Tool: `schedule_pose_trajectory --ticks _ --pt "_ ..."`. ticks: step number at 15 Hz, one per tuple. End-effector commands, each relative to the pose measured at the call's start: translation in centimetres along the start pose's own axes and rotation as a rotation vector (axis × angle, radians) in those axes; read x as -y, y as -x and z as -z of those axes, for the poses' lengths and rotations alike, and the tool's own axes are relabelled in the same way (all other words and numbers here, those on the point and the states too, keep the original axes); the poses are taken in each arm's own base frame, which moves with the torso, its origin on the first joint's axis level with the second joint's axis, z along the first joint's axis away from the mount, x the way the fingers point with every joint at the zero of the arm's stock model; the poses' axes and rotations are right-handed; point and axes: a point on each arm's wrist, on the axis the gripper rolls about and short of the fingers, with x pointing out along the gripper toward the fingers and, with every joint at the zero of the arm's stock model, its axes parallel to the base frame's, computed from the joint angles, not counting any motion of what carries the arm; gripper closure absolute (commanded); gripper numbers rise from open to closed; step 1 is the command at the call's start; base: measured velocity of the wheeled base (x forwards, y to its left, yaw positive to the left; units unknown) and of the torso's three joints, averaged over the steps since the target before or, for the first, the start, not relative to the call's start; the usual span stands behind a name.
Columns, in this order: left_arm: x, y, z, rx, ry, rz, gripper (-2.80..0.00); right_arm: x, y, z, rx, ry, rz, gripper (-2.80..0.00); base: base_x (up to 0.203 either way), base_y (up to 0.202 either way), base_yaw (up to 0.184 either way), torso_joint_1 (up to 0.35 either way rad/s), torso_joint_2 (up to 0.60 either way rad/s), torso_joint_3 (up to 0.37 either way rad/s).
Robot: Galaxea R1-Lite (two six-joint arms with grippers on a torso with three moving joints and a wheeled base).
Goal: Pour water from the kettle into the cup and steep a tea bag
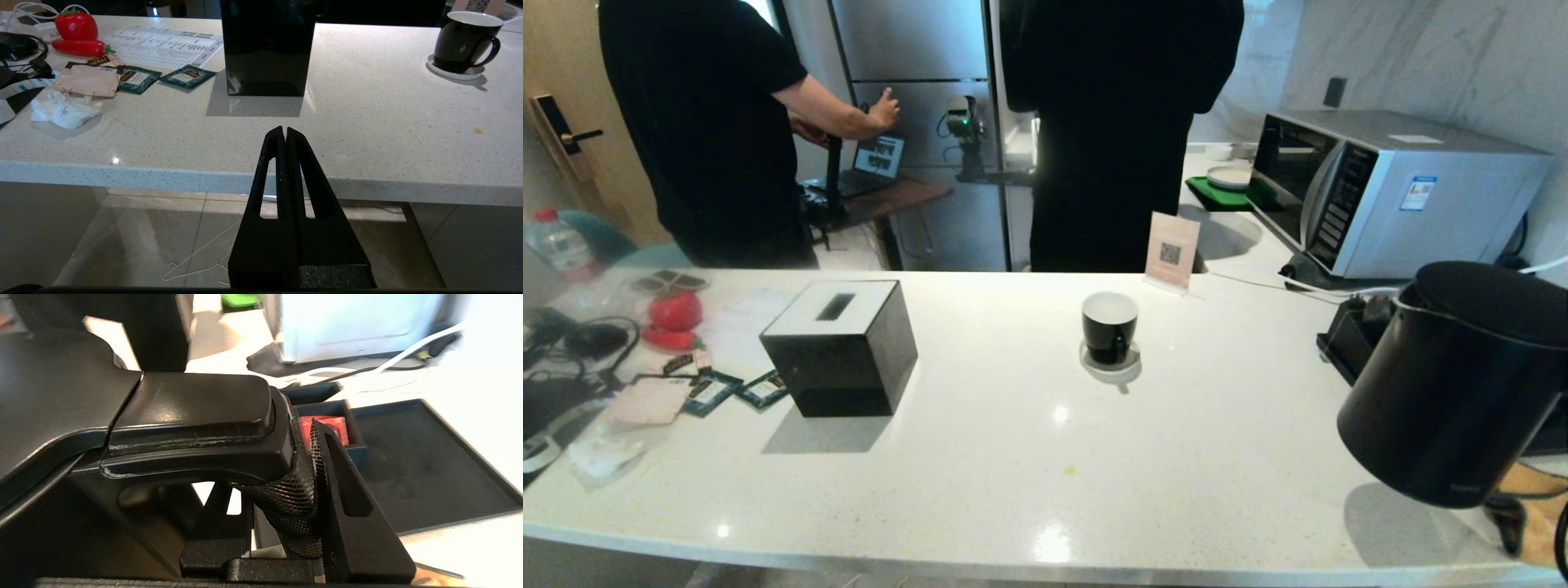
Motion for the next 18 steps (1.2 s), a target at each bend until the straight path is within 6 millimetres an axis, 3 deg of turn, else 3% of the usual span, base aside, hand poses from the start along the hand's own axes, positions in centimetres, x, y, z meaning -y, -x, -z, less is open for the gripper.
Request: schedule_pose_trajectory --ticks 1,5,18 --pt "0.0 0.0 0.0 -0.001 0.0 -0.001 0.0 -0.3 -0.8 -0.4 -0.005 0.023 -0.022 0.0 0.0 0.0 0.0 0.0 0.0 0.0" --pt "0.0 0.0 0.0 0.0 0.0 -0.001 0.0 -1.1 -3.9 -1.0 -0.011 0.049 -0.048 0.0 0.0 0.0 0.0 0.0 0.0 0.0" --pt "0.0 0.0 0.0 0.0 0.0 -0.001 0.0 -7.8 -15.7 -1.4 -0.031 0.087 -0.049 0.0 0.0 0.0 0.0 0.0 0.0 0.0"
